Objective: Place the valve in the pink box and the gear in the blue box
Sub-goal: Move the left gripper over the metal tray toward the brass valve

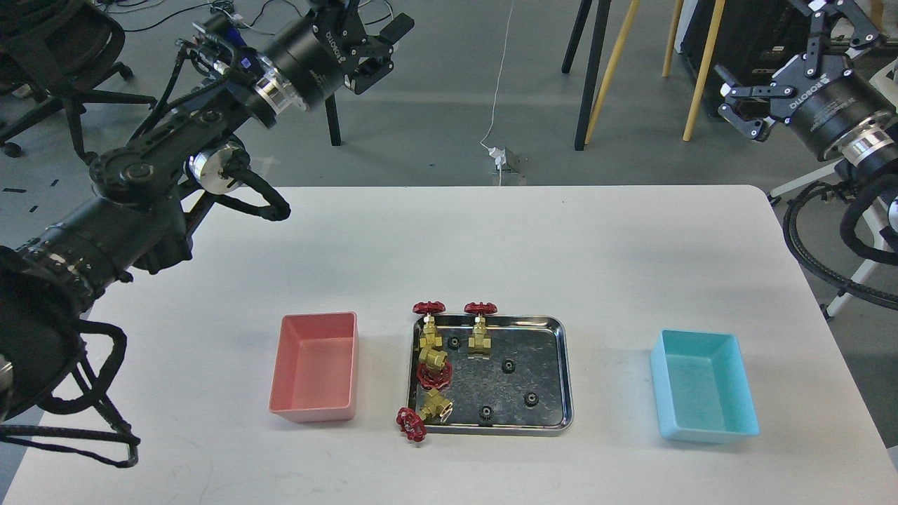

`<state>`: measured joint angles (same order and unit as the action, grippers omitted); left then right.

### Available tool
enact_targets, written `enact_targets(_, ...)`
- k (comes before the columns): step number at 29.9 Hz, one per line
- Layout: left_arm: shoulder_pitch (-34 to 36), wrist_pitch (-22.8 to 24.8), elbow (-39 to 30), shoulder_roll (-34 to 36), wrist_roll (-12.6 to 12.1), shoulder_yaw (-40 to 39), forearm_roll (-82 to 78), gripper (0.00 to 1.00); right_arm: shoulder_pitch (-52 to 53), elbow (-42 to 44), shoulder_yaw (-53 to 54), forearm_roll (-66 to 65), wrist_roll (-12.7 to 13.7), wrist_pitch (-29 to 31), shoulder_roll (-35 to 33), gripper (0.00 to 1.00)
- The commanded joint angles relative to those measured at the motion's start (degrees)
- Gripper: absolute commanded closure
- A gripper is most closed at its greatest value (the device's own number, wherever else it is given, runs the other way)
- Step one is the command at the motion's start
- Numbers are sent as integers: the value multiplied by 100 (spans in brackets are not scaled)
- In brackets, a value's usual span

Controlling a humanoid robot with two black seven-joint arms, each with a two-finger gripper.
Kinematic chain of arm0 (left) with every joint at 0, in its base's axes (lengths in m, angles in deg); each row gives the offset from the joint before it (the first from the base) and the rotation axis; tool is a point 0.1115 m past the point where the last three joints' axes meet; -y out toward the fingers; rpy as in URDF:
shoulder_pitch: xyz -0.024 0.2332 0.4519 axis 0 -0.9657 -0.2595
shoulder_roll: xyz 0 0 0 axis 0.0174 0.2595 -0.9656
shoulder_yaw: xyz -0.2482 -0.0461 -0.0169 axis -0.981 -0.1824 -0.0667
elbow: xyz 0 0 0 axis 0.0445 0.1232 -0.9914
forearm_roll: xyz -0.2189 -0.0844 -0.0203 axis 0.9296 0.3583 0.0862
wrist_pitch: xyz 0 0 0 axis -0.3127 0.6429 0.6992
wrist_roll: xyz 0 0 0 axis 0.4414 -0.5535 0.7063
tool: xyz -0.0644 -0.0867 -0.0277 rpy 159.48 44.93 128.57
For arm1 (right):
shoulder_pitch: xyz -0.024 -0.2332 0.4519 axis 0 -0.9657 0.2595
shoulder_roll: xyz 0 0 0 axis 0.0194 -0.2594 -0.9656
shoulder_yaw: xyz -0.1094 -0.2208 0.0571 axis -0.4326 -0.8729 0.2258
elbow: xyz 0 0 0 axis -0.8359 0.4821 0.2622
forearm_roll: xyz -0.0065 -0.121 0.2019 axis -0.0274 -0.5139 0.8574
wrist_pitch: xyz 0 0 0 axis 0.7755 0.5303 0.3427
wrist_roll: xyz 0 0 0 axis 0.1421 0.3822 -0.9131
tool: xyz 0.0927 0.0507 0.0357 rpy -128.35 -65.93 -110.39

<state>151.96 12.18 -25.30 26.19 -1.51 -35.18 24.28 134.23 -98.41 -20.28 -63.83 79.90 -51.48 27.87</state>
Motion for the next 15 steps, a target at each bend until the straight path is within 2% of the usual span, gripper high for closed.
enact_targets(1,-12,-2,1,78,0,1,11,0,-17,21,10,-2,0,0,46,0)
enact_targets(7,-12,-2,27,87,0,1,98,0,-78,21,80,7,-17,0,212,0)
enact_targets(10,-3,-2,300,26,0,-26,248,0,-34,21,185,7,0,0,221,0)
enact_targets(15,-143,-2,-173,8,0,-237,196,0,254,30,388,15,36,0,186,0)
